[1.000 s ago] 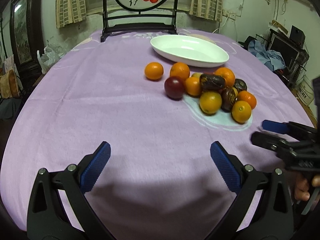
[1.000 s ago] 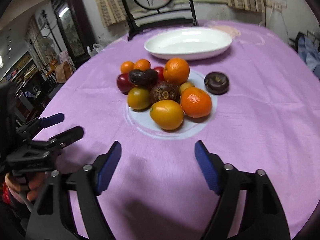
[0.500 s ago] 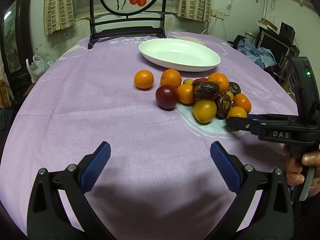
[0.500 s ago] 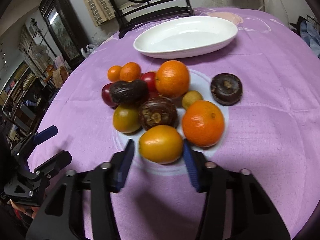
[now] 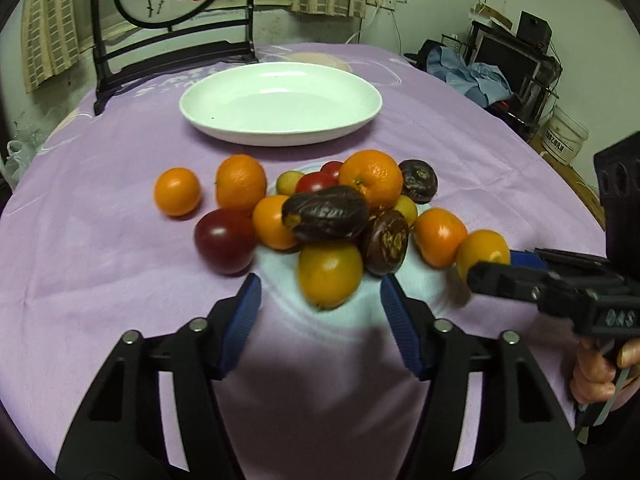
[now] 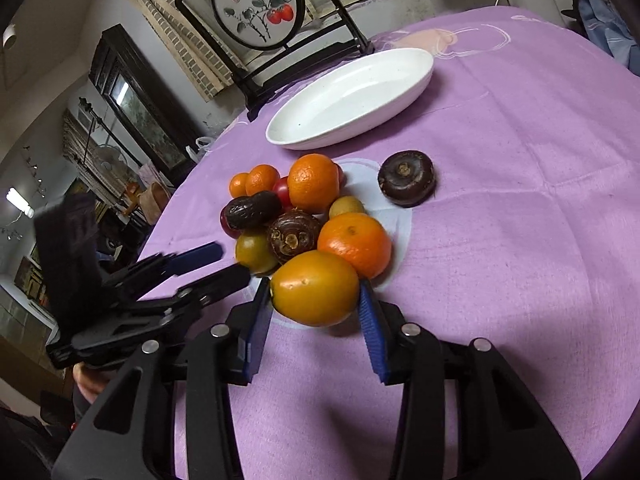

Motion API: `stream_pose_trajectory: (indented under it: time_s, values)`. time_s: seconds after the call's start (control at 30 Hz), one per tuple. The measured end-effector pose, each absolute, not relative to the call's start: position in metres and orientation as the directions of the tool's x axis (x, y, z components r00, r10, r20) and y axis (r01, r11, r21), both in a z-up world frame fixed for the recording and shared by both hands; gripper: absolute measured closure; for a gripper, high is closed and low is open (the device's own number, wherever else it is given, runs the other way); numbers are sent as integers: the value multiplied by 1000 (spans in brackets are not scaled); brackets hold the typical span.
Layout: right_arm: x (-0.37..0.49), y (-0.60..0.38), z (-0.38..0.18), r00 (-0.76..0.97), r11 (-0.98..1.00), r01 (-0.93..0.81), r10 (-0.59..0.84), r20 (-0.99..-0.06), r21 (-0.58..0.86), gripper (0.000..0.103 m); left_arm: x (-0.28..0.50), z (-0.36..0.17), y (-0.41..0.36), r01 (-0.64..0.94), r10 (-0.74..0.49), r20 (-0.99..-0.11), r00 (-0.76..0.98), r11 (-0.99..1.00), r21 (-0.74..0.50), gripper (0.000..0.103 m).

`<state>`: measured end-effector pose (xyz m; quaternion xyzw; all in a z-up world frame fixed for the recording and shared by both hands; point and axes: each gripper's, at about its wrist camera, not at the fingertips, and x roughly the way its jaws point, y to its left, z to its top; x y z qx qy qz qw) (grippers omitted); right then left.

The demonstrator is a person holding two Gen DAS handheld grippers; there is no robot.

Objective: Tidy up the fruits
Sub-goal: 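Grasp a yellow tomato with the left tool while the right tool grasps an orange-yellow tomato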

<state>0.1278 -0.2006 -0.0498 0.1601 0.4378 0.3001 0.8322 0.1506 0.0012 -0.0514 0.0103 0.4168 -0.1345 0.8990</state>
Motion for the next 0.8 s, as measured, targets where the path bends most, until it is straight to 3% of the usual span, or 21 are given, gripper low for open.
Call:
stream_pose_trajectory:
  time_s: [0.13, 0.3, 0.4, 0.8]
  values:
    - [132, -200, -47, 429, 753, -376, 659, -618, 541, 60, 165, -57, 0, 240, -246, -769, 590, 963, -124, 53]
    - [132, -202, -47, 425, 740, -374, 672, -606, 559, 60, 170, -61, 3, 240, -268, -778, 568, 958, -154, 55]
    - [133, -200, -48, 418, 735, -379, 678, -605, 562, 60, 172, -66, 4, 246, -298, -788, 539, 950, -191, 64]
    - [133, -195, -42, 414, 729, -417, 684, -601, 543, 60, 145, -52, 7, 288, -335, -749, 572, 937, -199, 65]
